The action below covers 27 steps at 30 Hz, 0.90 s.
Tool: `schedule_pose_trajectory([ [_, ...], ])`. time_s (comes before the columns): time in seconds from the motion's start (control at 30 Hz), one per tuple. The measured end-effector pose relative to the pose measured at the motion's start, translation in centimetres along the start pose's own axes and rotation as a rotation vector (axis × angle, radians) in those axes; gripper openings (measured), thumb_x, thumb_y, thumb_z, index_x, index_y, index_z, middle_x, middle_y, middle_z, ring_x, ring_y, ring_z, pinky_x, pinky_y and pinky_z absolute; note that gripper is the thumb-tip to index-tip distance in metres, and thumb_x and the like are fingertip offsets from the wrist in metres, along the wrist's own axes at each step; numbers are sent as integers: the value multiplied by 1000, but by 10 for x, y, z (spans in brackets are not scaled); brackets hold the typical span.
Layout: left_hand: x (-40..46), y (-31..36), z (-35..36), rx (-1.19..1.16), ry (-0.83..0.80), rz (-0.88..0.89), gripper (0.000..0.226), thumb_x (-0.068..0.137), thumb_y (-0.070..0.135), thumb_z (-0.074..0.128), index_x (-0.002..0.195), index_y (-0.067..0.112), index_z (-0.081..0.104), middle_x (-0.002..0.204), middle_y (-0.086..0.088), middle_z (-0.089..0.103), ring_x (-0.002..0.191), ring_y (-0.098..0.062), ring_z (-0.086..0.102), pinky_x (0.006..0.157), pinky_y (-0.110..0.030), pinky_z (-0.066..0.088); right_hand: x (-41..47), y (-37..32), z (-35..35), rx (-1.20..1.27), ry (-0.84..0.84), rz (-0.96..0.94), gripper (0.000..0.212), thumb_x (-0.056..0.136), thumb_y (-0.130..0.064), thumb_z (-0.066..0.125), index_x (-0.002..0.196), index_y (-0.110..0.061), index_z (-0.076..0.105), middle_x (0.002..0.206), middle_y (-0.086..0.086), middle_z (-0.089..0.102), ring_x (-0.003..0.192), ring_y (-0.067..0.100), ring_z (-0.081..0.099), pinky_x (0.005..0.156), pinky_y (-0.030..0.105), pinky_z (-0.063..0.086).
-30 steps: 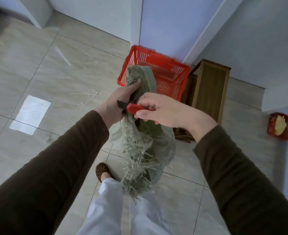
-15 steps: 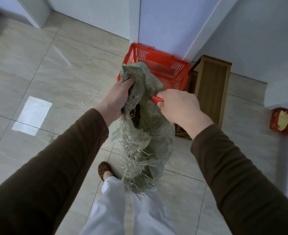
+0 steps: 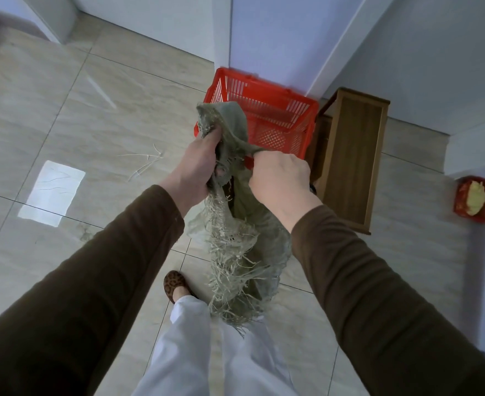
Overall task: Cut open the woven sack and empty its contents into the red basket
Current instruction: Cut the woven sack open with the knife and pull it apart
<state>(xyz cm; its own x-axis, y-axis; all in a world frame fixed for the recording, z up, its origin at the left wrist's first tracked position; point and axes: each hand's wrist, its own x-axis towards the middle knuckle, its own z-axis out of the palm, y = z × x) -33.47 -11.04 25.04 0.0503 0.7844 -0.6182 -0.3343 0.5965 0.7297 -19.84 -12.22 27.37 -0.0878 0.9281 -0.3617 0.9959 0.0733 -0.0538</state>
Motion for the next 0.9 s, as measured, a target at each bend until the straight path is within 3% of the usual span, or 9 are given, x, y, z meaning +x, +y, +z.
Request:
schedule_pose_trajectory([
  [0.1, 0, 0, 0, -15, 10, 35, 41, 112, 31, 39, 127, 2, 64, 107, -15, 80, 92, -26, 79, 72, -34, 64, -1, 0, 6, -64, -88, -38, 26, 100, -18, 50, 117, -18, 70, 118, 8, 72, 107, 34, 69, 72, 37, 37],
  [0.2, -1, 0, 0, -13, -4, 54, 43, 112, 33, 39, 127, 1, 63, 100, -11, 82, 89, -24, 80, 70, -32, 63, -3, 4, 5, -25, -53, -27, 22, 99, -18, 53, 110, -17, 71, 111, 8, 73, 101, 34, 69, 69, 37, 37],
  [0.3, -1, -2, 3, 19, -4, 42, 45, 112, 39, 38, 131, 5, 61, 95, -6, 82, 87, -20, 80, 68, -30, 63, -4, 8, -1, 64, 78, -17, 20, 99, -19, 54, 111, -19, 71, 103, 8, 74, 95, 35, 70, 67, 36, 39],
  [0.37, 2, -4, 3, 24, -9, 38, 46, 111, 41, 38, 133, 7, 60, 104, -7, 81, 96, -23, 79, 73, -31, 63, -3, 7, -6, 142, 153, -35, 19, 102, -22, 52, 111, -20, 69, 95, 6, 71, 88, 34, 70, 66, 35, 43],
  [0.5, 6, -4, -1, 55, -59, 22, 45, 110, 45, 39, 122, 12, 67, 104, -5, 82, 99, -21, 78, 75, -29, 63, 0, 9, -13, 391, 56, -51, 22, 107, -32, 47, 106, -25, 68, 88, -5, 68, 78, 24, 68, 65, 37, 51],
  [0.6, 6, -12, -3, 245, -86, 43, 49, 110, 49, 38, 115, 13, 71, 95, -6, 80, 89, -20, 78, 76, -34, 64, 5, 18, -11, 651, -75, 7, 21, 106, -33, 47, 98, -29, 66, 76, -5, 75, 66, 18, 72, 67, 43, 61],
  [0.67, 8, -26, 0, 396, -35, 88, 38, 111, 39, 40, 111, 14, 68, 92, -7, 75, 85, -22, 72, 74, -39, 58, 12, 24, -7, 792, -162, 64, 20, 107, -29, 48, 96, -29, 65, 67, -6, 75, 53, 14, 67, 59, 39, 60],
  [0.77, 14, -49, 5, 602, 103, 97, 26, 109, 20, 44, 115, 4, 62, 103, -33, 66, 92, -48, 64, 76, -55, 51, 19, 29, -3, 1028, -259, 179, 18, 107, -19, 49, 98, -20, 64, 65, 1, 69, 48, 17, 57, 51, 33, 47],
  [0.9, 25, -59, 4, 870, 152, 111, 17, 102, 19, 53, 102, 6, 65, 105, -28, 72, 93, -42, 68, 79, -46, 58, 7, 35, 5, 829, -238, 180, 26, 109, -29, 46, 93, -20, 64, 74, 1, 70, 53, 17, 57, 54, 33, 47],
])
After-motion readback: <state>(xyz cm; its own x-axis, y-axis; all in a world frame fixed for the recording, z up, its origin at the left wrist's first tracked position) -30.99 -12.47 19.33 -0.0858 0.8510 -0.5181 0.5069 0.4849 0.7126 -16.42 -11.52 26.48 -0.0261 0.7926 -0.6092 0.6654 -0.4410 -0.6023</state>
